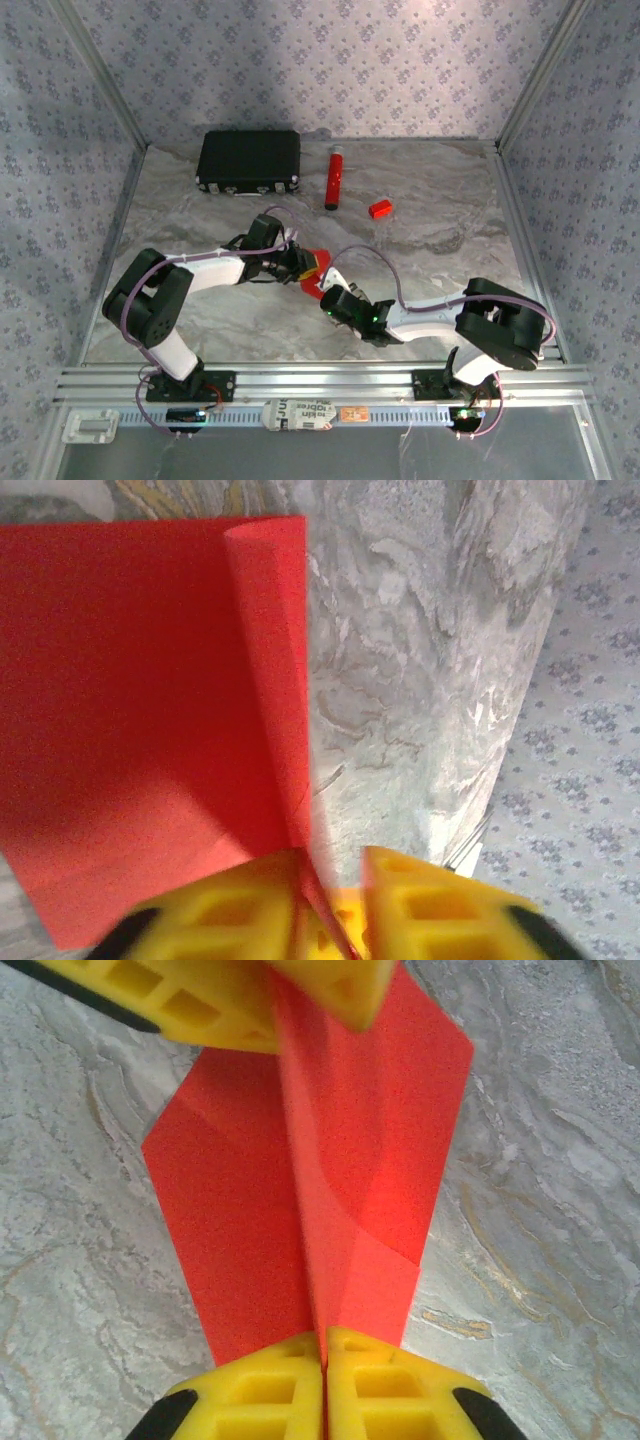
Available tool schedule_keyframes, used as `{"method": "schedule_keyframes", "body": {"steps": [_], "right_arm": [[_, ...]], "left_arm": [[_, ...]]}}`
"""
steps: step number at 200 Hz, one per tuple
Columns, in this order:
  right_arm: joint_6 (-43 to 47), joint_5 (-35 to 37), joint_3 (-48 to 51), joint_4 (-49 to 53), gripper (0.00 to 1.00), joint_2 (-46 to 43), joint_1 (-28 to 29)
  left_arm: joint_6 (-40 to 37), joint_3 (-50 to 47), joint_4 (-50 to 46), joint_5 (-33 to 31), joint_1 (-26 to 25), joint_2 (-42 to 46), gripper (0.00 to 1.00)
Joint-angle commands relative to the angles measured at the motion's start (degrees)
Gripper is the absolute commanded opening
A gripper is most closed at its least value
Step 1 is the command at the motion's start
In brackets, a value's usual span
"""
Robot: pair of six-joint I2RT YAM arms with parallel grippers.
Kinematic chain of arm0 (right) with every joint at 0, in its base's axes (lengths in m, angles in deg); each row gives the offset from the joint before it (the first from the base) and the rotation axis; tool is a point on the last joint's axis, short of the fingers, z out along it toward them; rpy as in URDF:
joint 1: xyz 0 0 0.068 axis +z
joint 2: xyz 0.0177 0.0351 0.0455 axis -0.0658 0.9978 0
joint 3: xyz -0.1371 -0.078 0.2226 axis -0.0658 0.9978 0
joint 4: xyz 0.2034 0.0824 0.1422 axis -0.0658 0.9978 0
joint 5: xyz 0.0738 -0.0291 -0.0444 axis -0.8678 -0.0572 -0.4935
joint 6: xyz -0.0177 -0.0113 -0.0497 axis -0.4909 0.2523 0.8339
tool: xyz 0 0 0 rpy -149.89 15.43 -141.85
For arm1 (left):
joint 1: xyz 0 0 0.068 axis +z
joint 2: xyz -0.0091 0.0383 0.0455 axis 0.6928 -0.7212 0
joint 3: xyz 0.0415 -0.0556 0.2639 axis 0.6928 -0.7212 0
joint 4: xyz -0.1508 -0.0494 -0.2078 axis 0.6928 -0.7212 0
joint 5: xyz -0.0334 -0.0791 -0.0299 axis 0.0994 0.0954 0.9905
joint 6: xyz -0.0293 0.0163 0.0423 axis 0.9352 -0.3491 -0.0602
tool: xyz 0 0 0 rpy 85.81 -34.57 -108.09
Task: Fold a paper plane with a square sheet of paper (pick it up from the middle)
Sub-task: Fourth fold the wing at the center of the table.
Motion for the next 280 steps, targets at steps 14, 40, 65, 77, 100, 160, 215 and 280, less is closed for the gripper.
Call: {"method": "schedule_keyframes", "body": {"steps": [14,40,65,77,100,160,215,280], "right_arm": [[-2.67,-2.27,0.83,-2.11,0.07,1.73,-0.52],[-4.6,-3.91,1.16,-4.02,0.07,3.06,-0.95],[-5.76,-5.68,1.61,-6.3,0.07,4.17,-1.4],[-6.49,-7.11,1.9,-7.21,0.07,4.54,-1.89],[-8.21,-10.06,2.49,-8.6,0.07,5.18,-3.25],[-14.72,-27.88,3.59,-10.64,0.07,5.59,-11.0],[-20.73,-41.87,3.4,-14.11,0.07,7.12,-16.74],[-27.79,-48.73,3.92,-19.31,0.06,10.39,-19.96]], "left_arm": [[-0.69,0.03,-1.77,-0.54,0.43,3.27,0.45],[-2.11,0.13,-4.95,-2.31,0.95,5.69,0.58],[-3.53,0.61,-7.59,-3.41,1.36,7.47,0.63],[-3.84,0.64,-8.32,-3.62,1.52,8.0,0.64],[-3.86,0.22,-8.69,-3.89,1.79,8.5,0.64],[-3.86,0.0,-8.43,-3.53,2.32,8.67,0.53],[-3.34,-0.91,-7.24,-3.38,2.35,7.83,0.24],[-2.22,-1.76,-4.54,-1.85,2.22,5.08,0.08]]}}
